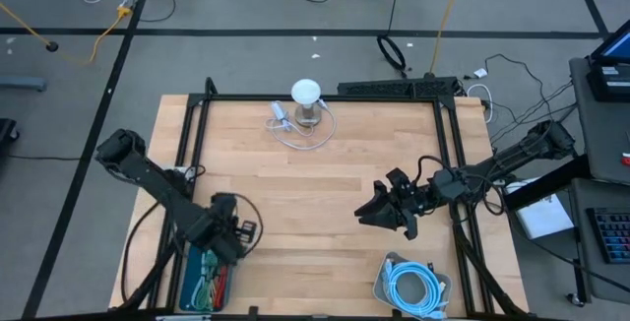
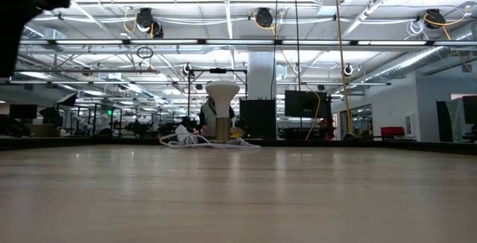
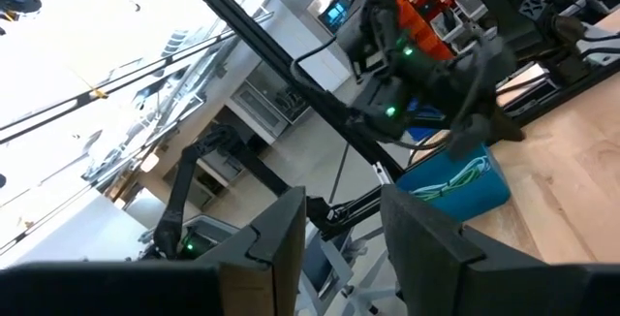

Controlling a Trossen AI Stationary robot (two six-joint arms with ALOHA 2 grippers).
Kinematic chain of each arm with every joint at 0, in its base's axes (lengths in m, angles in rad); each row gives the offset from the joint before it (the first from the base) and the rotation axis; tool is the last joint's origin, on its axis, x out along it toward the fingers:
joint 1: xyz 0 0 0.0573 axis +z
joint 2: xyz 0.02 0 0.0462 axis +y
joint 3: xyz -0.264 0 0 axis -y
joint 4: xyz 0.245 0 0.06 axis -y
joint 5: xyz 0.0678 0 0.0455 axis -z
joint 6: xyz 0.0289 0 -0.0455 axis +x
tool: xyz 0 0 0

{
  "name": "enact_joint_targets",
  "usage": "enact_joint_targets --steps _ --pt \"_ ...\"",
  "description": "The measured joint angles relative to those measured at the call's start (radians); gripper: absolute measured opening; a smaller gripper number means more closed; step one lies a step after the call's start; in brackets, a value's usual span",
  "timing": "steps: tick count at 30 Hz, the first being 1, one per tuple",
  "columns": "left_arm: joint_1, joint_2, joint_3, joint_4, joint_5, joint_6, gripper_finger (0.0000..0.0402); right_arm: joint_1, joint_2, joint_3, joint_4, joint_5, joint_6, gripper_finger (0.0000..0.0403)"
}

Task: Pick & Place USB Port
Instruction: Adjust the blue bin

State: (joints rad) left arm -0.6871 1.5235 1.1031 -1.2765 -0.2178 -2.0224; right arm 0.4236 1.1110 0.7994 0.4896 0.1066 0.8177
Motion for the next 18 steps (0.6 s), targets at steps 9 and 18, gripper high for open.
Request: enact_joint_targets --steps 9,18 --pt "0.073 0.001 -0.055 0.291 -0.015 0.212 0.0001 0.0 0.0 0.0 -0.001 0.0 0.0 0.013" --pt "0.008 0.075 -0.066 0.363 0.128 0.23 0.0 0.003 0.0 0.0 -0.006 -0.003 0.0 0.013"
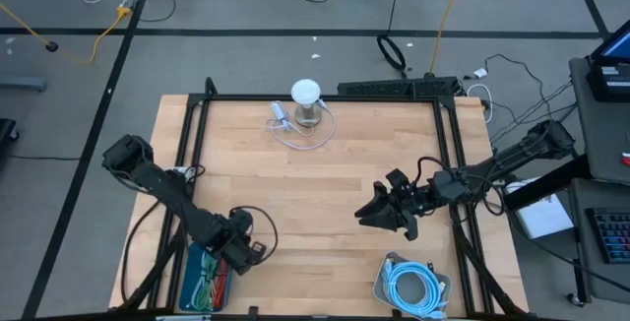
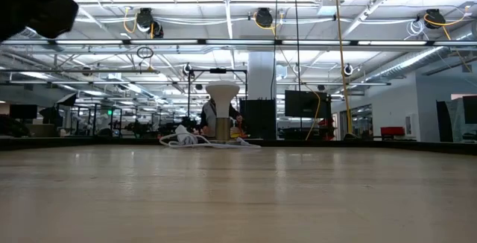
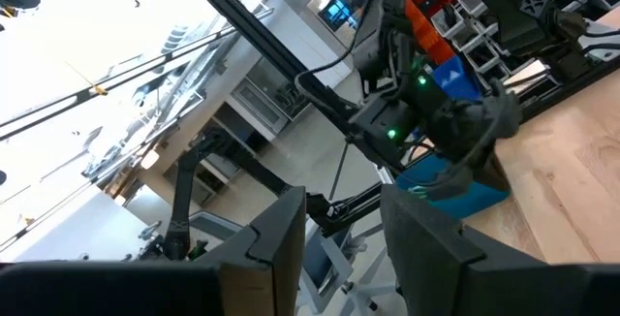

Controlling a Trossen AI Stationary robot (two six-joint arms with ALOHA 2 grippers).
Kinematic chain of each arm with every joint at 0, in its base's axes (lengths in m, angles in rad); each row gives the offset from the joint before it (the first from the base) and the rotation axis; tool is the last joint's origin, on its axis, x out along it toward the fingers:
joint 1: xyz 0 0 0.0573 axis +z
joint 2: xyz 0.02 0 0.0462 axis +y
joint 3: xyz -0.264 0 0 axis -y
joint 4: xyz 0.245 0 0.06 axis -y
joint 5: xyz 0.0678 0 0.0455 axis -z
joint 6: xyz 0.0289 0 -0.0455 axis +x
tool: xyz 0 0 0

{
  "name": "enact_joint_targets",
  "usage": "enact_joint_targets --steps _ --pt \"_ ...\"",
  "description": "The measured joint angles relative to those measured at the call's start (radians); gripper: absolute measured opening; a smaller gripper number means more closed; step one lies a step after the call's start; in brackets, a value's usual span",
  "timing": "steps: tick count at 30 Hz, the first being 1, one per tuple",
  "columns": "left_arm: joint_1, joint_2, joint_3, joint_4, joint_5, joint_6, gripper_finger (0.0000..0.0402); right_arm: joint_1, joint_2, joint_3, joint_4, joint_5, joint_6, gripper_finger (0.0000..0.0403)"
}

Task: Pick & Place USB Port
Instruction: Adjust the blue bin

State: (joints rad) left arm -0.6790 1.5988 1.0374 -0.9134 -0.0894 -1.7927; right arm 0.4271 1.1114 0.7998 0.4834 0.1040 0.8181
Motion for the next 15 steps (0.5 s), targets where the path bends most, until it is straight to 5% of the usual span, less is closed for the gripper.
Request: enact_joint_targets --steps 15 --pt "-0.073 0.012 0.002 0.06 0.119 0.027 0.0 0.0 0.0 0.0 -0.005 -0.001 0.005 0.013"
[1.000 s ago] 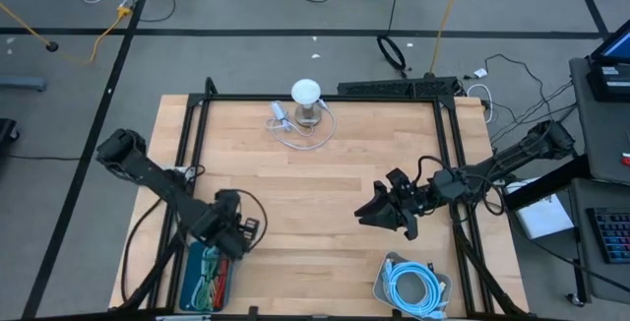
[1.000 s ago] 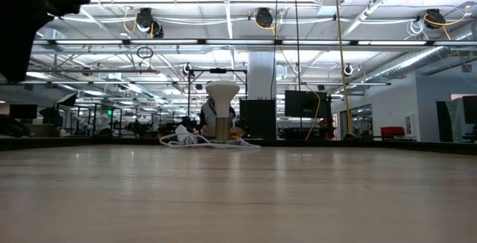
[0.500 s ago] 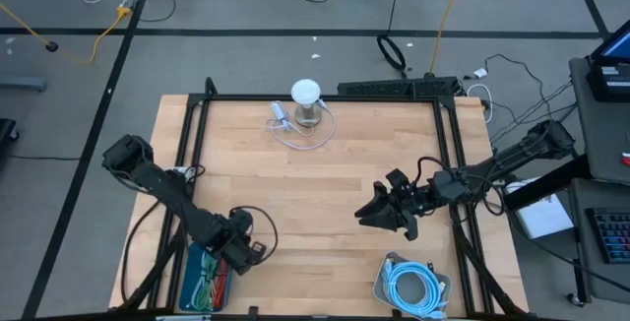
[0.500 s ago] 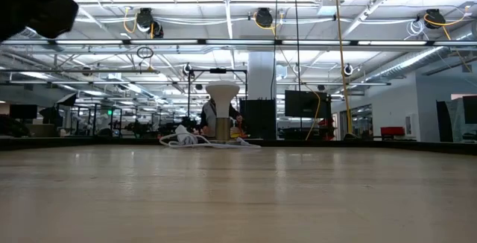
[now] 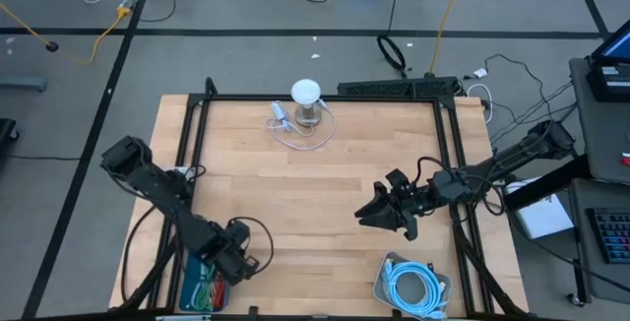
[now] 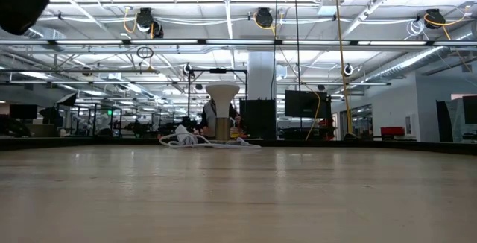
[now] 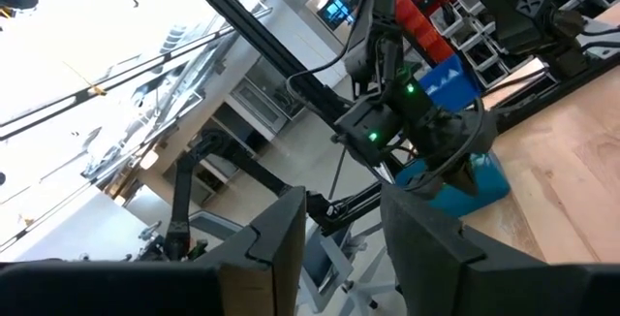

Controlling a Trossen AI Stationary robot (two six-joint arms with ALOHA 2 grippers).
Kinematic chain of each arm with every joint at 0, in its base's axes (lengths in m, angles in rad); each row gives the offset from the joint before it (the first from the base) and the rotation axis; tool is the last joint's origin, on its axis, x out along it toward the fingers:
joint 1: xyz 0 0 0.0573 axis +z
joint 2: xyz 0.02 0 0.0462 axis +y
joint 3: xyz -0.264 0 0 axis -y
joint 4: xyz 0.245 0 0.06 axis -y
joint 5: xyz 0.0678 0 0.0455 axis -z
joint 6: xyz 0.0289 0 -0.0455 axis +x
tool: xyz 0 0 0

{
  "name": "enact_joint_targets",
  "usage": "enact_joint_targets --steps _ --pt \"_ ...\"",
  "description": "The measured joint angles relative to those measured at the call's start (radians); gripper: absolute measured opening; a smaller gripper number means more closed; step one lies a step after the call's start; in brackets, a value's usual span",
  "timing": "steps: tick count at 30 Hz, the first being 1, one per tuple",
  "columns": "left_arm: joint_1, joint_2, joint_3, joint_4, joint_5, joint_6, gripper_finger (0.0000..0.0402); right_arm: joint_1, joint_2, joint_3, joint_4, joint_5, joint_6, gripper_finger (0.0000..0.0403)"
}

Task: Pick & Place USB Port
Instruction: Adjust the blue bin

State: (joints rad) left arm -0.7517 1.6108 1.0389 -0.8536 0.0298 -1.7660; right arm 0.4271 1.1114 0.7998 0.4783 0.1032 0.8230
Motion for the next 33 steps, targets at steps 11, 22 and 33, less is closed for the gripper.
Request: enact_joint_targets --steps 11,22,33 --pt "-0.036 0.0 0.0 0.004 0.071 -0.007 0.0 0.0 0.0 0.0 -0.005 0.0 -0.005 0.013" --pt "-0.07 0.0 0.0 0.115 0.125 -0.003 0.0 -0.003 0.0 0.0 -0.012 -0.001 -0.006 0.013" --pt "-0.146 0.0 0.0 0.148 0.182 -0.101 0.0 -0.003 0.0 0.0 -0.019 -0.004 -0.006 0.013"
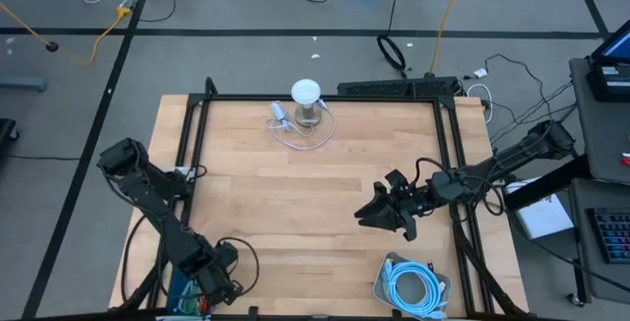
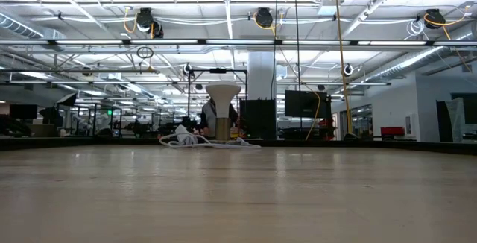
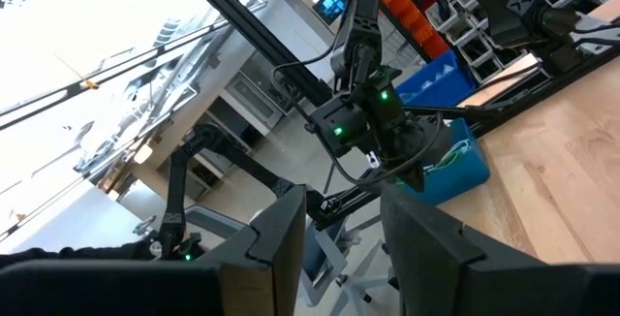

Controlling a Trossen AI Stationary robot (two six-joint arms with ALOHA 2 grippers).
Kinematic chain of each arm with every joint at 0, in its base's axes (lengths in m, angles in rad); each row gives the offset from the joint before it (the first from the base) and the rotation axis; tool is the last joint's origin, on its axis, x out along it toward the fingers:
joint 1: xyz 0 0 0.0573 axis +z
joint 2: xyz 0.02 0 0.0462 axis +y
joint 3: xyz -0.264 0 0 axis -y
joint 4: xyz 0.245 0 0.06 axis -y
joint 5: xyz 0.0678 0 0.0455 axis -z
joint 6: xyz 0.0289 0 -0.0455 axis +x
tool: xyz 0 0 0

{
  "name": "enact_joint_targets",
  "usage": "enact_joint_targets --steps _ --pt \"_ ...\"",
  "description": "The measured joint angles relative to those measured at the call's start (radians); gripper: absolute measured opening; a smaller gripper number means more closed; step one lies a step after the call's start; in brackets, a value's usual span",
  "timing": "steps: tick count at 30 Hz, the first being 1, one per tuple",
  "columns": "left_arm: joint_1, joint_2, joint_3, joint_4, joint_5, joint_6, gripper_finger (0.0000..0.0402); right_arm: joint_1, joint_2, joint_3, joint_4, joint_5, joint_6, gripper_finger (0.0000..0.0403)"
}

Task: Pick & Place USB Port
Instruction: Adjust the blue bin, then adjust the gray bin

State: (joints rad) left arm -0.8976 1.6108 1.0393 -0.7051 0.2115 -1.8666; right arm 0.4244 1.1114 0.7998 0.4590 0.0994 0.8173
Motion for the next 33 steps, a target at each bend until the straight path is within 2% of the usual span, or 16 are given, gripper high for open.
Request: enact_joint_targets --steps 3,6,10,12,18,23,29,33 --pt "-0.001 0.0 0.0 0.018 -0.036 -0.002 0.0 0.0 0.0 0.0 0.0 0.0 0.0 0.013" --pt "0.031 0.0 0.011 0.04 -0.126 0.048 0.0 -0.001 0.0 0.0 0.0 0.0 0.0 0.013" --pt "0.14 0.0 0.05 0.146 -0.303 0.203 0.0 -0.012 0.0 0.0 -0.008 0.0 0.0 0.013" --pt "0.221 0.0 0.052 0.225 -0.318 0.315 0.0 -0.014 0.0 0.0 -0.014 0.0 0.004 0.013" --pt "0.444 0.124 0.052 0.393 -0.154 0.58 0.0 -0.013 0.0 0.0 -0.027 0.0 0.03 0.013" --pt "0.536 0.279 0.112 0.451 -0.048 0.699 0.0 0.0 0.0 0.001 -0.043 0.001 0.035 0.013" --pt "0.559 0.442 0.308 0.545 0.01 0.793 0.0 0.009 -0.001 0.001 -0.102 0.003 0.034 0.013" --pt "0.544 0.523 0.483 0.492 0.019 0.847 0.0 0.002 -0.013 0.001 -0.322 0.047 0.109 0.013"
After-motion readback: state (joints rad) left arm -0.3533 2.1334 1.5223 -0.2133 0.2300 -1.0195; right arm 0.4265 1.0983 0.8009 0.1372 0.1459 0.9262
